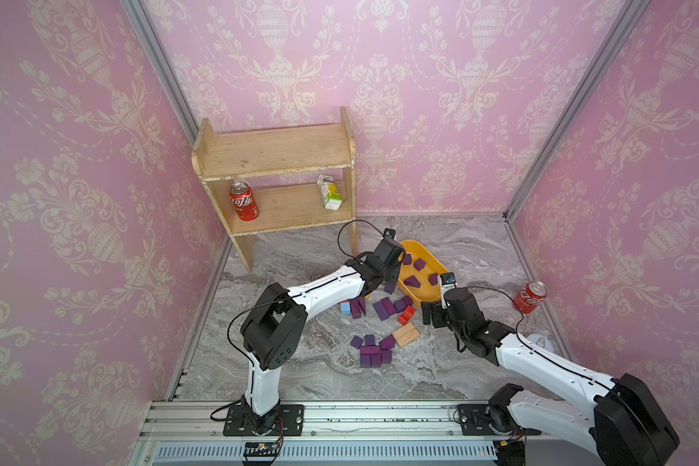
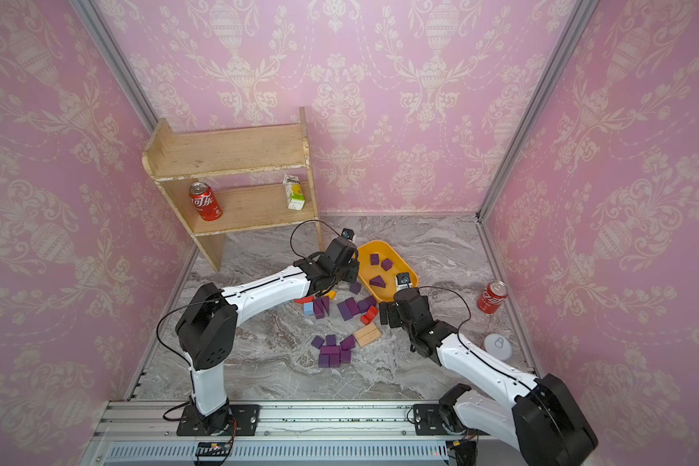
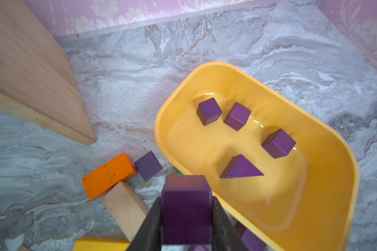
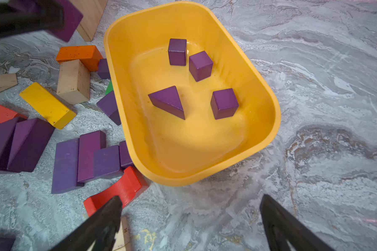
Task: Pick purple bricks into the storage bin
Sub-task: Place the building block in the storage box.
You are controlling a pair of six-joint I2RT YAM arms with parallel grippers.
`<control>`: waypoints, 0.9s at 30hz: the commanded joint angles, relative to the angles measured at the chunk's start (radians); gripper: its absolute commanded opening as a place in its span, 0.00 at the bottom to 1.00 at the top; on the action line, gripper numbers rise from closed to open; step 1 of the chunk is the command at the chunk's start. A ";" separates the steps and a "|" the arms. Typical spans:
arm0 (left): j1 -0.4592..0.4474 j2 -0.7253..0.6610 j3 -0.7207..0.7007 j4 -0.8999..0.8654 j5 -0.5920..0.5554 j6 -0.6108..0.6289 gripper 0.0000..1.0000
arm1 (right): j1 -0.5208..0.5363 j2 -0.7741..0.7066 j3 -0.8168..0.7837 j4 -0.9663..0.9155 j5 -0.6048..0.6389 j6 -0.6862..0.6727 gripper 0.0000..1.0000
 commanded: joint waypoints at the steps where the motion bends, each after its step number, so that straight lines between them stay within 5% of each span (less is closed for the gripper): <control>1: -0.010 0.065 0.074 0.009 0.021 0.043 0.28 | -0.006 0.016 -0.013 0.012 0.005 0.002 1.00; 12: -0.010 0.226 0.270 -0.049 0.059 0.075 0.31 | -0.008 0.046 -0.010 0.018 0.006 0.007 1.00; 14: -0.010 0.237 0.288 -0.057 0.056 0.080 0.42 | -0.009 0.052 -0.007 0.016 0.006 0.007 1.00; 16: -0.010 0.237 0.291 -0.058 0.051 0.089 0.70 | -0.011 0.057 -0.007 0.016 0.003 0.007 1.00; 18: -0.013 0.228 0.282 -0.052 0.045 0.104 0.86 | -0.010 0.059 -0.006 0.017 0.003 0.008 1.00; 27: -0.021 0.092 0.144 0.063 -0.030 0.142 0.97 | -0.012 0.068 -0.003 0.020 -0.002 0.007 1.00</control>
